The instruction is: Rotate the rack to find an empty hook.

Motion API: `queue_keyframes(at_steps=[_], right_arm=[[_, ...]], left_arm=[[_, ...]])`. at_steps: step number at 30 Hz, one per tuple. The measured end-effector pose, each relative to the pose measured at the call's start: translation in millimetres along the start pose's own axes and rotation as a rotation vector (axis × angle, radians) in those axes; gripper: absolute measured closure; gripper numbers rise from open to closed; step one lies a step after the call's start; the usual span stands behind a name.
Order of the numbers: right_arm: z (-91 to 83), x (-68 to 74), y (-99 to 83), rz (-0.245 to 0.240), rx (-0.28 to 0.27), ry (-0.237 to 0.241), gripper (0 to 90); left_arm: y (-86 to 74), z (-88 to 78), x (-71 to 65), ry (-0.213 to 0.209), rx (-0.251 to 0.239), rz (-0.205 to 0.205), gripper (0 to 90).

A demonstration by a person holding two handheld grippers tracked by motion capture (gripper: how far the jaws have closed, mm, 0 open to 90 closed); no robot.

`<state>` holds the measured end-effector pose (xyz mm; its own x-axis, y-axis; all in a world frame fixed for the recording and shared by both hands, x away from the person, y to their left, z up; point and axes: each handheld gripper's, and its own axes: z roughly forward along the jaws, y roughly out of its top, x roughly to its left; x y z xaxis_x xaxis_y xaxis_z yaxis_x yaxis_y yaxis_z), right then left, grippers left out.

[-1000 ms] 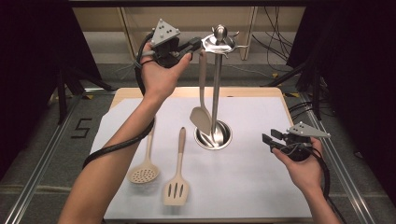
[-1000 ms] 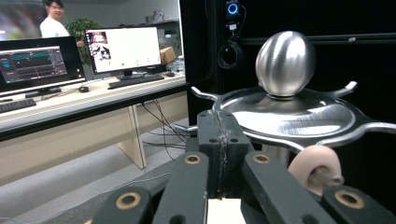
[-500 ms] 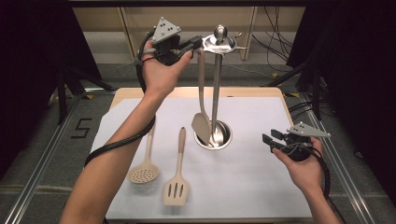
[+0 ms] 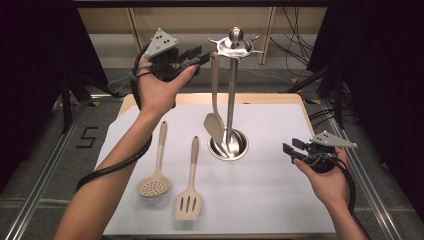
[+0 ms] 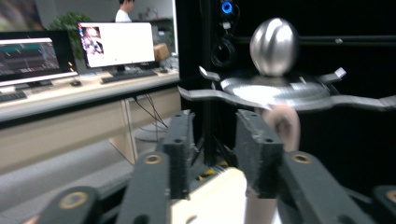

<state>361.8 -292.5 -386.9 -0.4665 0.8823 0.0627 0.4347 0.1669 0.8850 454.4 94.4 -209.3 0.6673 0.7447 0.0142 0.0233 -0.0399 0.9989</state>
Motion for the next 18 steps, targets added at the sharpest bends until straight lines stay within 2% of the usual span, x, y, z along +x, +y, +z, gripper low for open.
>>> queue_keyframes(at_steps=[5,6,10,12,13,14,15,17,18], right_arm=[[-0.3,-0.2,-0.6,0.005,0.004,0.002,57.6],[-2.1,2.2,-0.6,0.044,0.019,-0.005,57.6],[-1.1,0.0,-0.5,0.038,-0.001,-0.001,57.5],[-1.9,-0.4,0.2,0.049,0.01,0.001,57.4],[-2.1,-0.4,0.2,0.051,0.01,0.004,57.3],[-1.5,-3.1,0.3,0.023,0.001,0.007,57.3],[-3.0,-1.0,0.2,0.04,0.012,-0.01,57.2],[-3.4,-0.7,0.3,0.042,0.001,-0.003,57.2],[-3.2,-2.3,0.2,0.025,-0.005,-0.001,57.1]], left_arm=[[-13.5,-17.1,-2.7,-0.045,0.065,-0.011,55.0],[-18.4,-21.8,-3.8,-0.053,0.074,-0.005,53.2],[-34.4,-33.8,-7.3,-0.08,0.115,-0.005,49.4],[-43.8,-39.2,-9.3,-0.094,0.152,-0.024,46.1],[-47.9,-42.2,-10.3,-0.094,0.161,-0.021,46.0],[-51.7,-45.0,-11.3,-0.095,0.17,-0.02,45.6],[-55.2,-47.4,-11.9,-0.095,0.18,-0.016,45.2],[-61.4,-51.6,-12.7,-0.087,0.197,-0.007,44.8],[-64.3,-53.3,-12.8,-0.084,0.206,-0.003,44.8]])
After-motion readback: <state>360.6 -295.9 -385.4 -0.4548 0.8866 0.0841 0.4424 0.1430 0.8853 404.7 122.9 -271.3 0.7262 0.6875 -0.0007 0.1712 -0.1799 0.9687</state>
